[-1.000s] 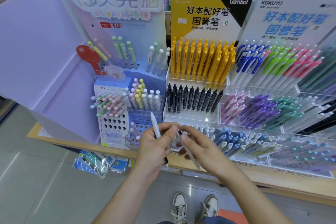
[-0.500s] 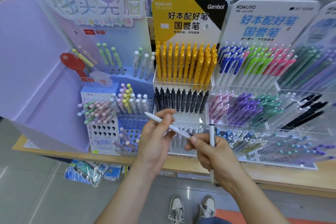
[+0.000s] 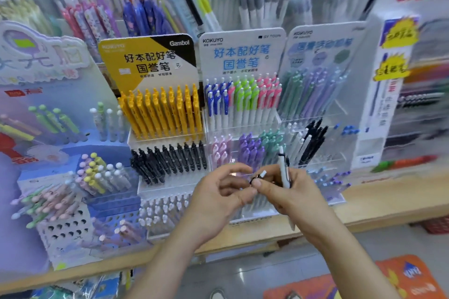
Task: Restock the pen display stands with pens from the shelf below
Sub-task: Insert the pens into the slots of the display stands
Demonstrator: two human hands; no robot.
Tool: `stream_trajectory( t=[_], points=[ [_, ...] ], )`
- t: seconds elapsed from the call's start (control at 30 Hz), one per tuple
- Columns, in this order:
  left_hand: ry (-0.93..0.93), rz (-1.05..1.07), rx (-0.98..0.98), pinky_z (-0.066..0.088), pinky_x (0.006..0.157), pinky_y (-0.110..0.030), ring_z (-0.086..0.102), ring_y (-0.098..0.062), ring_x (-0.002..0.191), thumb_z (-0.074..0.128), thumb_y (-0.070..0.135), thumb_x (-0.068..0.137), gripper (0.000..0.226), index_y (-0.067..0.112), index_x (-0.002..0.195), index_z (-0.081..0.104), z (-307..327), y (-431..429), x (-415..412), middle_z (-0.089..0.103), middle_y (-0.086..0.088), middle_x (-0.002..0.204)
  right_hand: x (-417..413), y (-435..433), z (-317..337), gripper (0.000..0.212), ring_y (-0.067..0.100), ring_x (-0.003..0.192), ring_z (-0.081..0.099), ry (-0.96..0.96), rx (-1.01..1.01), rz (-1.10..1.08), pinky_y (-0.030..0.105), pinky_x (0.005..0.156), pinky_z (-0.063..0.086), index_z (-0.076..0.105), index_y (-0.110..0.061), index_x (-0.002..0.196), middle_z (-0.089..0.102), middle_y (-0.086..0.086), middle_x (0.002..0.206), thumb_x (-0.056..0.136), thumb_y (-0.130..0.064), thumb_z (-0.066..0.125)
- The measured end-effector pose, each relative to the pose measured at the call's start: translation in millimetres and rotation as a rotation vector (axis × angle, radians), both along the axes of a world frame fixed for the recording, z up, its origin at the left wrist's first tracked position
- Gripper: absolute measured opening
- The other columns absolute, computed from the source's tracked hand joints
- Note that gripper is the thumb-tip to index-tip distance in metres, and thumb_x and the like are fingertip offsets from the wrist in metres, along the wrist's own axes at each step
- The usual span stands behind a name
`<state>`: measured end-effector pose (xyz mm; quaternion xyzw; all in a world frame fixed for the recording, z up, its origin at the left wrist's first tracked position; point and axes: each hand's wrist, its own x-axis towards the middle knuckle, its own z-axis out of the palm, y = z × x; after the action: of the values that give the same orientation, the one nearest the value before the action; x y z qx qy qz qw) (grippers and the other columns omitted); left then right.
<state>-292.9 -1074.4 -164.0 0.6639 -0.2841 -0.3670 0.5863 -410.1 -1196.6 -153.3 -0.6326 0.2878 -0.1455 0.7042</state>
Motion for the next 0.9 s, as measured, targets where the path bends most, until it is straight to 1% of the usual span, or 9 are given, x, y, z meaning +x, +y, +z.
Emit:
stream_trajectory(
  t=[0.13, 0.2, 0.27, 0.4, 0.53, 0.63, 0.7, 0.77, 0.9],
  points=[
    [-0.054, -0.176, -0.041, 0.056, 0.078, -0.032, 0.066, -0.02, 0.075, 0.071, -0.001, 0.082, 0.053, 0.044, 0.109, 0.066, 13, -46, -25, 0.069, -0.011, 0.084, -35, -30, 5, 0.011, 0.0, 0.042, 0.041, 0.016, -0.013, -0.039, 0.011, 0.043, 0.031, 0.063, -0.007, 0.096, 0.05, -0.015, 0.049, 0.09, -0.016, 0.065],
    [-0.109, -0.231, -0.034, 0.052, 0.073, -0.023, 0.059, -0.012, 0.071, 0.073, -0.002, 0.079, 0.058, 0.049, 0.106, 0.068, 15, -71, -47, 0.065, 0.001, 0.076, -62, -52, 10, 0.031, 0.006, 0.043, 0.032, -0.025, 0.016, -0.107, 0.016, 0.042, 0.028, 0.059, -0.014, 0.106, 0.052, -0.011, 0.061, 0.086, -0.038, 0.061],
    [-0.186, -0.242, -0.022, 0.043, 0.063, -0.014, 0.049, -0.004, 0.066, 0.077, 0.001, 0.076, 0.056, 0.05, 0.103, 0.07, 18, -99, -71, 0.06, 0.014, 0.073, -91, -77, 13, 0.038, 0.009, 0.043, 0.027, -0.107, 0.018, -0.201, 0.018, 0.041, 0.023, 0.055, -0.019, 0.109, 0.056, 0.0, 0.075, 0.085, -0.048, 0.051],
    [-0.251, -0.229, -0.029, 0.036, 0.059, -0.014, 0.042, -0.002, 0.061, 0.077, 0.002, 0.076, 0.046, 0.043, 0.096, 0.073, 23, -155, -126, 0.05, 0.019, 0.065, -155, -139, 21, 0.029, 0.013, 0.046, 0.029, -0.185, -0.039, -0.31, 0.02, 0.044, 0.024, 0.062, -0.019, 0.098, 0.054, 0.004, 0.075, 0.089, -0.04, 0.045],
    [-0.202, -0.183, -0.017, 0.051, 0.062, -0.032, 0.057, -0.012, 0.065, 0.076, 0.003, 0.078, 0.034, 0.036, 0.085, 0.07, 30, -209, -173, 0.061, 0.008, 0.067, -217, -200, 30, 0.027, 0.011, 0.063, 0.053, -0.215, -0.078, -0.423, 0.014, 0.059, 0.044, 0.072, -0.006, 0.095, 0.058, 0.001, 0.069, 0.087, -0.025, 0.055],
    [-0.144, -0.142, -0.029, 0.057, 0.065, -0.031, 0.066, -0.026, 0.069, 0.078, 0.002, 0.074, 0.024, 0.021, 0.085, 0.069, 37, -241, -193, 0.067, -0.014, 0.073, -255, -241, 35, 0.022, 0.008, 0.081, 0.064, -0.149, -0.162, -0.431, 0.011, 0.07, 0.049, 0.076, -0.015, 0.098, 0.069, 0.007, 0.08, 0.08, -0.024, 0.067],
    [-0.128, -0.127, -0.046, 0.058, 0.067, -0.034, 0.068, -0.028, 0.071, 0.078, 0.002, 0.073, 0.021, 0.015, 0.087, 0.07, 42, -259, -202, 0.07, -0.013, 0.072, -273, -266, 40, 0.019, 0.012, 0.081, 0.062, -0.155, -0.202, -0.428, 0.016, 0.071, 0.051, 0.077, -0.021, 0.092, 0.067, 0.014, 0.083, 0.074, -0.023, 0.072],
    [-0.139, -0.109, -0.063, 0.058, 0.068, -0.034, 0.068, -0.027, 0.072, 0.075, 0.001, 0.076, 0.016, 0.013, 0.087, 0.071, 49, -275, -208, 0.071, -0.011, 0.073, -283, -292, 47, 0.015, 0.013, 0.08, 0.064, -0.192, -0.253, -0.456, 0.02, 0.072, 0.054, 0.077, -0.022, 0.088, 0.069, 0.008, 0.083, 0.074, -0.018, 0.074],
    [-0.173, -0.049, -0.103, 0.057, 0.066, -0.025, 0.067, -0.027, 0.072, 0.07, 0.005, 0.081, 0.01, 0.014, 0.086, 0.073, 60, -306, -208, 0.071, -0.012, 0.076, -279, -339, 70, 0.02, 0.015, 0.087, 0.072, -0.338, -0.374, -0.548, 0.027, 0.079, 0.058, 0.07, -0.014, 0.095, 0.075, 0.006, 0.089, 0.084, 0.003, 0.07]
  ],
)
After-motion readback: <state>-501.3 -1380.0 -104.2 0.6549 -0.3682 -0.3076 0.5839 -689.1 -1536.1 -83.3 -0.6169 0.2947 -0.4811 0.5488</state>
